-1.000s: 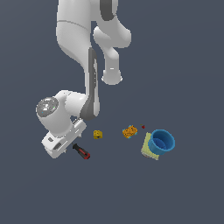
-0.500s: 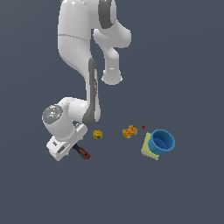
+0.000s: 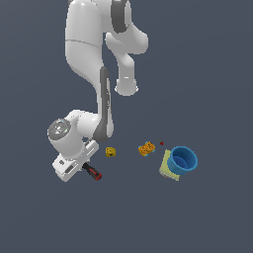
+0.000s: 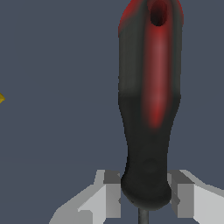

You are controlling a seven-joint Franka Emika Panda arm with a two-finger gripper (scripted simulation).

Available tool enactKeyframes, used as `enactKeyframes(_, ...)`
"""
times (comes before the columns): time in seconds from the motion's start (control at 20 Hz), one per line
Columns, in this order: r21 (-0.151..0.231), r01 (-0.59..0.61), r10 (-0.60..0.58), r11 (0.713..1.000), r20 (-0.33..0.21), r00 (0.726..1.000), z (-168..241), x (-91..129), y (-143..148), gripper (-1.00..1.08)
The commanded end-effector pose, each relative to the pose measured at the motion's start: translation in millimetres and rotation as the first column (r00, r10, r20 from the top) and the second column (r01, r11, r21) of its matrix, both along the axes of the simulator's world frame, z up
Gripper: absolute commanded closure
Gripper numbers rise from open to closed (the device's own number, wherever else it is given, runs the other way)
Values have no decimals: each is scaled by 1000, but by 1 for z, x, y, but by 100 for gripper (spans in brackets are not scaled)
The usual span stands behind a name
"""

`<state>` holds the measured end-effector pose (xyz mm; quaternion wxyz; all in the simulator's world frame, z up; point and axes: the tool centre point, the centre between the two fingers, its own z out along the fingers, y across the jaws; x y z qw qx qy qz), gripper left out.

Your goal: Pick up a designated object from a clutter of objects.

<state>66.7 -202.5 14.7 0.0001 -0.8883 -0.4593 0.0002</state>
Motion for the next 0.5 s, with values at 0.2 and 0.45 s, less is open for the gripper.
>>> enactKeyframes(0.2,0,0,0,1000,0,1000,2,-1,0,108)
enactKeyframes(0.45,0,0,0,1000,0,1000,13,-6,2,108)
